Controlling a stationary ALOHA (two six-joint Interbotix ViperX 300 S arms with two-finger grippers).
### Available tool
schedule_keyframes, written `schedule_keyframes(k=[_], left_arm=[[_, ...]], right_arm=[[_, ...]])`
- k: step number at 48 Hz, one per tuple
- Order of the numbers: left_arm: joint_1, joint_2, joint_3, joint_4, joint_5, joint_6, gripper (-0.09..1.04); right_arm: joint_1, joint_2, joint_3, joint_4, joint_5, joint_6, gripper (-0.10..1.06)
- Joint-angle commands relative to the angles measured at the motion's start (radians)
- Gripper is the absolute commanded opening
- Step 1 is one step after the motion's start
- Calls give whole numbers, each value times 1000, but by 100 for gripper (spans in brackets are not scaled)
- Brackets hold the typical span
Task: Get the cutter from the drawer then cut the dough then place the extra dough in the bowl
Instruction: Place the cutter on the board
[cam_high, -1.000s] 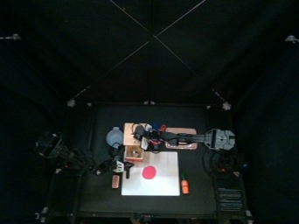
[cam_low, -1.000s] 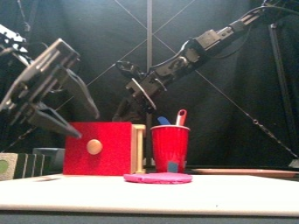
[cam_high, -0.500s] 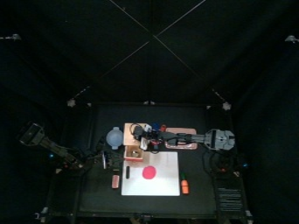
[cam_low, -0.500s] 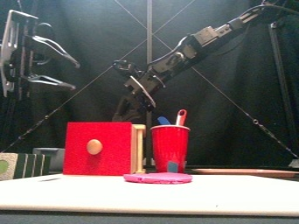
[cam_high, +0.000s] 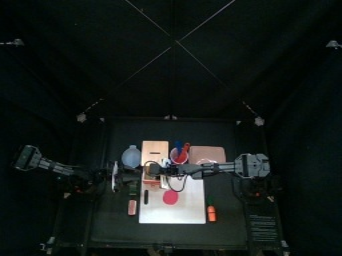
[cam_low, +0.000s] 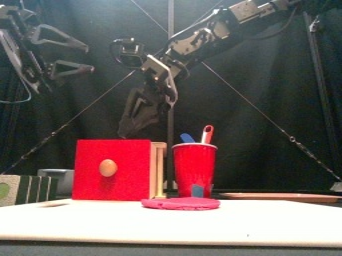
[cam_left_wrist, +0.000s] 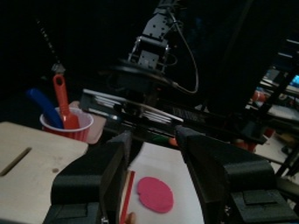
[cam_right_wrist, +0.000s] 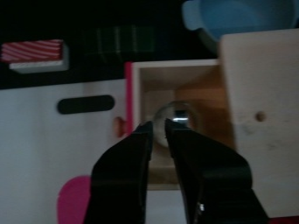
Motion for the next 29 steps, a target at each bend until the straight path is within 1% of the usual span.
schedule_keyframes(k=[1, 5, 17, 29], left_arm=[[12, -8, -5, 74, -3, 8, 82], [15, -14, 3, 104, -3, 8, 82], [6, -26, 21, 215, -3, 2, 82], [-2, -28, 26, 236, -3, 5, 82]], right_arm=[[-5, -49, -37, 9, 15, 21, 69], [-8, -41, -46, -2, 20, 31, 68], [-14, 0, -81, -17, 44, 31, 68], [-31, 49, -104, -28, 83, 31, 68]])
